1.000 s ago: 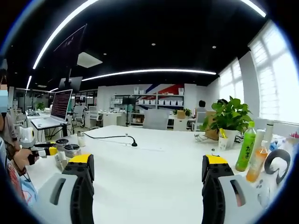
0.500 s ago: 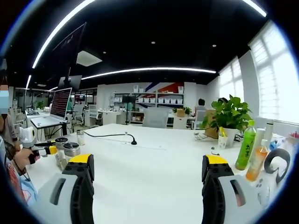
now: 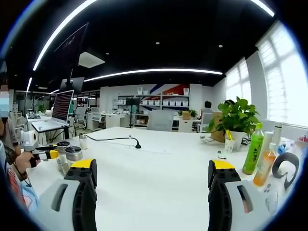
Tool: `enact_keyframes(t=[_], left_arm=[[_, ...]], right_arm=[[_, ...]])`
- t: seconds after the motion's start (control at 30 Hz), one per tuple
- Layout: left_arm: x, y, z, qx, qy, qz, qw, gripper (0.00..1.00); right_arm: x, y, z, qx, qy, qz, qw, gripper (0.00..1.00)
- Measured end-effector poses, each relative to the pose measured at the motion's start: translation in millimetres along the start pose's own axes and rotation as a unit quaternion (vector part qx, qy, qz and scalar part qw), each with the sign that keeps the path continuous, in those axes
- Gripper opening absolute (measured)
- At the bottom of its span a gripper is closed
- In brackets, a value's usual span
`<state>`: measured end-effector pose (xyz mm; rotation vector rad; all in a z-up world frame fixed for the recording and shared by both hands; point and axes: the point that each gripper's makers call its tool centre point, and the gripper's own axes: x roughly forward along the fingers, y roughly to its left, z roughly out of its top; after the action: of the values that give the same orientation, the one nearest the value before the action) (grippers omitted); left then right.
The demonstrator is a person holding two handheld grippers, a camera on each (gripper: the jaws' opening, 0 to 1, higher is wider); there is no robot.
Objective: Rotate the seasoning bottle until the label or dispensing opening points toward the visible target arrow and the bottle remains upright within the marked orientation range
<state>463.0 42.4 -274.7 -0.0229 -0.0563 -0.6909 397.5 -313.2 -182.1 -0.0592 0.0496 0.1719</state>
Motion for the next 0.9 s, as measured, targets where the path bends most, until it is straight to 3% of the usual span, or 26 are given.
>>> enact_keyframes(t=[0.27, 0.5, 0.9], left_arm=[[-0.1, -3.8, -0.5, 0.001, 0.015, -0.066, 0.9977, 0.33], [-2.4, -4.1, -0.5, -0.002, 0.015, -0.103, 0.9946, 0.33], [-3.1, -6.0, -0.7, 0.000, 0.011, -0.129, 0.9916, 0.33]], right_arm=[[1.5, 1.1, -2.1, 0.000, 0.004, 0.003, 1.0000, 0.99], [-0.5, -1.3, 1.2, -0.004, -0.001, -0.001, 1.0000, 0.99], [3.2, -3.2, -3.6, 0.008, 0.007, 0.000, 0.9999, 0.98]])
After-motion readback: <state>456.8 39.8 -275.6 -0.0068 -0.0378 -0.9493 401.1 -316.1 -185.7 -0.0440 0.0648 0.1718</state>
